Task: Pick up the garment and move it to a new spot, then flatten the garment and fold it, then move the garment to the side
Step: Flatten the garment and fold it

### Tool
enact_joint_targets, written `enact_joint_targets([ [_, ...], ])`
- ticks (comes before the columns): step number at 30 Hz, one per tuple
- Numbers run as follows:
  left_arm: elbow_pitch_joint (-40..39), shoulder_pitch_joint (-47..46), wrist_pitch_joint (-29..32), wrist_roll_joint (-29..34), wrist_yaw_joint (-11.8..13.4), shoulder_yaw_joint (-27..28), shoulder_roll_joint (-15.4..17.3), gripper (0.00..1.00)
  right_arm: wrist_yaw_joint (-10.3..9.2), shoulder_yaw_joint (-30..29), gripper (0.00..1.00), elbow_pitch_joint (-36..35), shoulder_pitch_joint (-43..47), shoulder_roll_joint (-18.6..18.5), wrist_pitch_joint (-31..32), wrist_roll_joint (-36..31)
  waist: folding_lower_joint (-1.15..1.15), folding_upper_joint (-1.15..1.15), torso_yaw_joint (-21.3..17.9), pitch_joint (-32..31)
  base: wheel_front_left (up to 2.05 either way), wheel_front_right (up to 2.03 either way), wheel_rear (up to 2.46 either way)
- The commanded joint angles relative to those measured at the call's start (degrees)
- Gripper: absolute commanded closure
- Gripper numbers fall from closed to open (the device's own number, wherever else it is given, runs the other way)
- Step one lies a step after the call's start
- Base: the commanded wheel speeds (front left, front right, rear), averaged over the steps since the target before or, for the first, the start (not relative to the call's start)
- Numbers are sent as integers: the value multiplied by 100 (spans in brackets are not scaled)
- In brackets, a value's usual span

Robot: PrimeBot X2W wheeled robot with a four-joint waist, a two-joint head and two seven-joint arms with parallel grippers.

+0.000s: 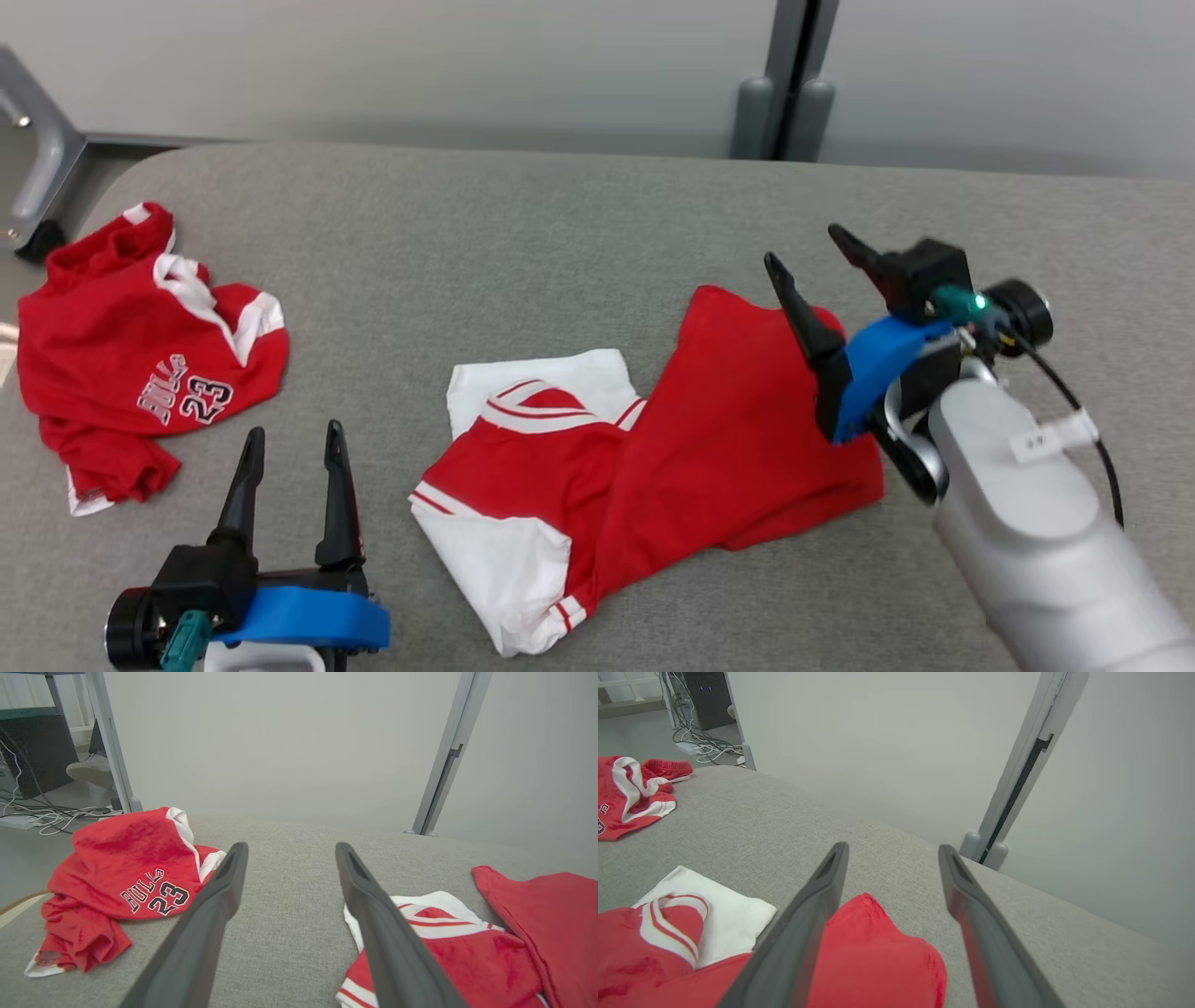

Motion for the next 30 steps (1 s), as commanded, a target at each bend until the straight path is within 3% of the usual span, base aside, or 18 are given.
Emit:
enact_joint_targets([
  [1,-22,-119,-1,-26,20,-23,-3,0,1,87,0,159,-217,-51,42,44,-1,-1,180,186,0,0,0],
  [15,-22,-582,-1,-380,185,-629,-2,0,1,1079,0,2221,-1682,-92,747,396,-1,-1,776,865,0,0,0],
  [30,16,-677,-1,-520,312,-883,-3,0,2,1772,0,3171,-1832,-152,1524,701,-1,-1,1035,1032,0,0,0],
])
